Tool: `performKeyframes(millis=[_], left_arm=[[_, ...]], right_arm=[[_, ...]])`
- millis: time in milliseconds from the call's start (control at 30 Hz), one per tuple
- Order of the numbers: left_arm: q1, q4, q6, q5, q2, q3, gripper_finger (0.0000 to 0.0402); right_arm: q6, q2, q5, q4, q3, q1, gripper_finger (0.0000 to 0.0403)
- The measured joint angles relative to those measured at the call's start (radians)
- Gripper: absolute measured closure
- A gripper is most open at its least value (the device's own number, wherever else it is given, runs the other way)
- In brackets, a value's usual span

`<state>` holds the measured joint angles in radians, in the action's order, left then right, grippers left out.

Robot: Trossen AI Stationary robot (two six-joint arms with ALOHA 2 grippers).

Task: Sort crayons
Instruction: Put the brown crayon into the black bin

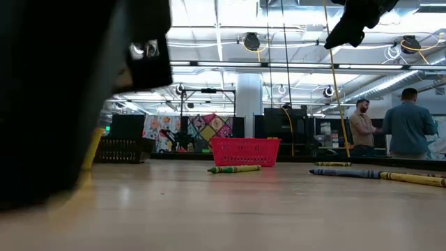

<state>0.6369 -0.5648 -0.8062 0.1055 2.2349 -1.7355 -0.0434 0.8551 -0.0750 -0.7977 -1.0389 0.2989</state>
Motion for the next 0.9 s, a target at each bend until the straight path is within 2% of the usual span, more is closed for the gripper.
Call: performKeyframes(millis=[300,700,900], left_arm=[[-0.001,0.102,0.000,0.015,0.005,0.000,0.0323],[-0.009,0.081,0.003,0.016,0.023,-0.001,0.0323],[-0.012,0.096,0.008,0.062,0.058,0.000,0.0323]], right_arm=[[0.027,0.000,0.000,0.015,0.000,0.000,0.0312],[0.028,0.000,0.000,0.011,0.000,0.000,0.0312],[0.026,0.000,0.000,0.006,0.000,0.000,0.0312]])
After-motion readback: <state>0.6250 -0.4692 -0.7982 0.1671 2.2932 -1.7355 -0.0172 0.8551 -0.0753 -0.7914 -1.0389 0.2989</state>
